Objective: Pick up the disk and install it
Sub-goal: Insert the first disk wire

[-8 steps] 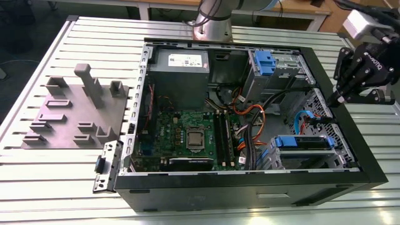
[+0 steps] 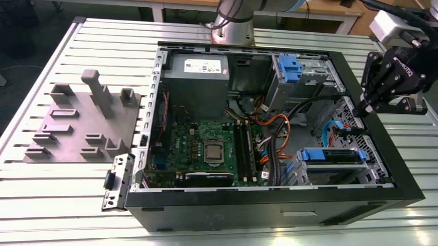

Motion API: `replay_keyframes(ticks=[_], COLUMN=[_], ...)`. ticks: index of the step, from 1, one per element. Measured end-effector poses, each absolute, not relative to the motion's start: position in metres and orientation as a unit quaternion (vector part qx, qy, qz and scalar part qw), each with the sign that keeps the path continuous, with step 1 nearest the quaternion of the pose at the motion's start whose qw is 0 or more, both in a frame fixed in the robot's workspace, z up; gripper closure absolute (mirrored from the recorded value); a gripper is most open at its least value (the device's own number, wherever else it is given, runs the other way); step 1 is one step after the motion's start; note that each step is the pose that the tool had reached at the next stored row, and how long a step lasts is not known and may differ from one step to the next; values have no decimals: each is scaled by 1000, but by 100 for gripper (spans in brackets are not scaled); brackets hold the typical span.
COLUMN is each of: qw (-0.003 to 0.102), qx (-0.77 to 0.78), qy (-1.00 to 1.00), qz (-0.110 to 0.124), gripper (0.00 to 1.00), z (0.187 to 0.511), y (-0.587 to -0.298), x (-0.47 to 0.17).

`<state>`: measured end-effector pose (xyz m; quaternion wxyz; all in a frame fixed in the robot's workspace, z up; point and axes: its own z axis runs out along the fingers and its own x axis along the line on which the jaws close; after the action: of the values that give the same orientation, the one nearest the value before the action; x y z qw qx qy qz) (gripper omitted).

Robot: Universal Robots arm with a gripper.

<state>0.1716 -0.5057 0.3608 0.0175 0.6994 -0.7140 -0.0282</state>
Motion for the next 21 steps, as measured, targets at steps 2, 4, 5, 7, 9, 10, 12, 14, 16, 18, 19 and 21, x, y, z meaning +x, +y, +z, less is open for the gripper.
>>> replay_keyframes(ticks=[2, 4, 5, 7, 9, 10, 12, 14, 16, 18, 19, 21], qw=[18, 18, 18, 18, 18, 18, 18, 18, 18, 18, 18, 18], qx=[699, 699, 699, 699, 699, 699, 699, 699, 699, 699, 699, 699], qy=[-714, -714, -714, -714, -714, -714, -714, -714, -714, -714, -714, -714], qz=[-28, -28, -28, -28, -28, -28, -28, -28, -28, -28, -28, -28], gripper=[89, 89, 89, 89, 89, 89, 89, 89, 89, 89, 89, 89], z=[361, 361, 361, 361, 361, 361, 361, 361, 361, 361, 361, 361], y=[-506, -506, -506, -506, -506, -506, -506, -506, -506, -506, -506, -506], x=[171, 170, 170, 170, 169, 169, 168, 168, 167, 166, 166, 166])
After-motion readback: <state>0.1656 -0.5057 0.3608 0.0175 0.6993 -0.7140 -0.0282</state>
